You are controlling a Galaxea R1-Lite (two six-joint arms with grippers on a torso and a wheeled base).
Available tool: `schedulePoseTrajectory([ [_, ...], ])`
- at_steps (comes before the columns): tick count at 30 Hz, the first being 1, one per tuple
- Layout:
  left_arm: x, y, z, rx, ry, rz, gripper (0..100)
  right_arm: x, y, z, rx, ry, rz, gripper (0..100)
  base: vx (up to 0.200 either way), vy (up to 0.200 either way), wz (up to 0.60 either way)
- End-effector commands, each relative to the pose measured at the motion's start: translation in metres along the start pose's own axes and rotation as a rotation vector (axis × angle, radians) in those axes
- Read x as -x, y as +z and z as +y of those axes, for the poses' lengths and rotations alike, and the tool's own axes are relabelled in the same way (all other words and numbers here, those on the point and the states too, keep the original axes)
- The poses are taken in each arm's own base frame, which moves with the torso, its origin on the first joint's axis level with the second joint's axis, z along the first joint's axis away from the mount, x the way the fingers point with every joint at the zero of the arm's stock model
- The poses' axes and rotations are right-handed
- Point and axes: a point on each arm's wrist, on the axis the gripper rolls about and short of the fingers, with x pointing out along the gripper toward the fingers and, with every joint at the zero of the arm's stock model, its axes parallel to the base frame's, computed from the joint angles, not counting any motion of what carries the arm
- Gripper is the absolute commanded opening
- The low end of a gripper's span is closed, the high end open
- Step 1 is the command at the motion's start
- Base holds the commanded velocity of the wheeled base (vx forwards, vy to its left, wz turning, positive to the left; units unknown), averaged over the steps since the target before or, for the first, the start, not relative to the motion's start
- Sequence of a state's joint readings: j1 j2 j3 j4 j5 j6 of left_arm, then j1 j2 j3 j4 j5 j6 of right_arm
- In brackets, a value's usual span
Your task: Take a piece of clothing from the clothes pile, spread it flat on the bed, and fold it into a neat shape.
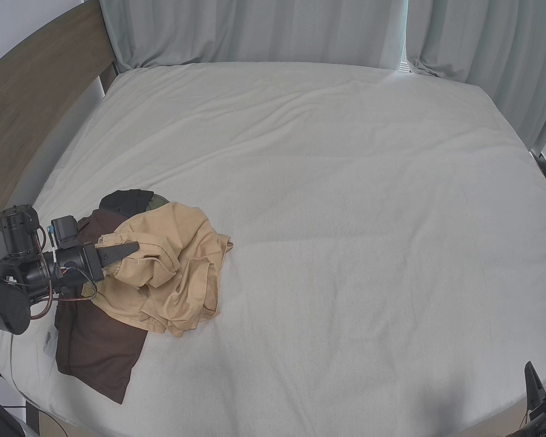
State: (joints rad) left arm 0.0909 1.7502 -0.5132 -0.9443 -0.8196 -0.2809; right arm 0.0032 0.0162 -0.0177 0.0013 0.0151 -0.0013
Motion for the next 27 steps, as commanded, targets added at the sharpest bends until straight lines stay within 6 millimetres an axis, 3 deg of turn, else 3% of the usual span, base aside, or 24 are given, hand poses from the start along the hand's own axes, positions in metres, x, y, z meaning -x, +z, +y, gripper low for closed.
schedulePoseTrajectory([
  [1, 0.003, 0.004, -0.005, -0.026, -0.012, -0.021, 0, 0.0, -0.005, 0.0, 0.0, 0.0, 0.0, 100, 0.0, 0.0, 0.0],
  [10, -0.002, 0.001, -0.02, -0.055, -0.065, -0.035, 0, 0.0, -0.005, 0.0, 0.002, 0.0, 0.0, 100, 0.0, 0.0, 0.0],
  [15, -0.005, 0.005, -0.041, 0.025, -0.098, -0.056, 0, 0.0, -0.005, 0.0, 0.002, 0.0, 0.0, 100, 0.0, 0.0, 0.0],
  [21, -0.006, 0.01, -0.051, 0.058, -0.11, -0.097, 0, 0.0, -0.005, 0.0, 0.002, 0.0, 0.0, 100, 0.0, 0.0, 0.0],
  [27, -0.018, 0.008, -0.072, 0.121, -0.1, -0.167, 0, 0.0, -0.005, 0.0, 0.002, 0.0, 0.0, 100, 0.0, 0.0, 0.0],
])
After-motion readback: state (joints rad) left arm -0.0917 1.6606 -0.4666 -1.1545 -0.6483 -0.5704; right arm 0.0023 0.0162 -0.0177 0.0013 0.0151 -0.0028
